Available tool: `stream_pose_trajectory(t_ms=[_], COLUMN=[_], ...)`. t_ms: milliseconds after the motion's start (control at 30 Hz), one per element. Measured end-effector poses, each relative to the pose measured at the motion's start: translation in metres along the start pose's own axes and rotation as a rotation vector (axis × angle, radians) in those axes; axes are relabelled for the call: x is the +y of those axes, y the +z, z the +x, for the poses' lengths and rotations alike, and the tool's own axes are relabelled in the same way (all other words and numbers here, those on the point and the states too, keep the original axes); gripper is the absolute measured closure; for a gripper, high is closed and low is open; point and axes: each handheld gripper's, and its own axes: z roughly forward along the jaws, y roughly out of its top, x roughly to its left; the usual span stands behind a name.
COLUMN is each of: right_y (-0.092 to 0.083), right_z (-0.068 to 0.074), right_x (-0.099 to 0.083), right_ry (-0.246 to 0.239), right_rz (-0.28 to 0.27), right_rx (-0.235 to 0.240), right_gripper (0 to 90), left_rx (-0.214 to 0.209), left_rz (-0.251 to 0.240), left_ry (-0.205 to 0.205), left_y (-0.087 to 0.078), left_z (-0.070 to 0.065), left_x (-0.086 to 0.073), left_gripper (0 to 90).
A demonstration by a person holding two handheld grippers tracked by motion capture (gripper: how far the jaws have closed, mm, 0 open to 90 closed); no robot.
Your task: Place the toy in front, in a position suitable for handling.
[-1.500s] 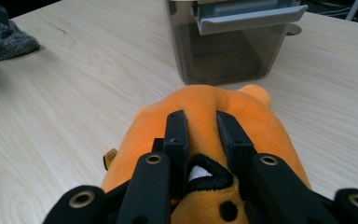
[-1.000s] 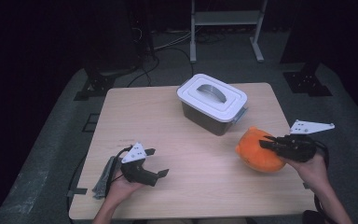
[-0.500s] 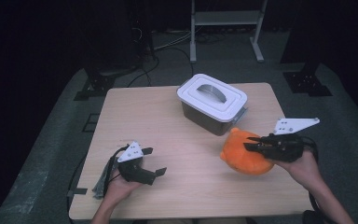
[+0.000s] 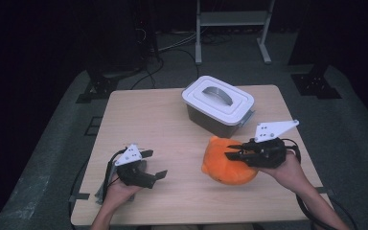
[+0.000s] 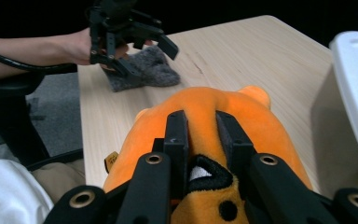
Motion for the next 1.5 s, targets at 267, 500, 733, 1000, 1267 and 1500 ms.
stream_pose_trajectory(t_ms=[267,500,733,1000,1267,1500], right_y=[0.023,0.048,0.07,0.088,0.106,0.115], right_z=[0.004,0.0,-0.003,0.001,0.004,0.005], right_x=[0.005,0.001,-0.004,-0.009,-0.025,-0.041], right_ry=[-0.014,-0.013,-0.013,-0.037,-0.047,-0.069], right_rz=[0.003,0.022,0.035,0.052,0.07,0.096], right_rx=[0.06,0.098,0.137,0.169,0.193,0.202], right_gripper=[75.3,75.2,75.2,74.9,73.9,68.2], left_rx=[-0.01,0.006,0.016,0.012,0.014,0.021], left_rz=[-0.008,-0.011,-0.023,-0.032,-0.034,-0.031], left_ry=[-0.014,-0.02,-0.024,-0.03,-0.03,-0.034], left_y=[-0.005,-0.008,-0.012,-0.014,-0.016,-0.018], left_z=[0.005,0.008,0.01,0.011,0.012,0.015], left_x=[-0.001,-0.002,-0.002,-0.001,-0.001,-0.002], left_gripper=[5.6,5.6,5.6,5.6,5.5,5.6])
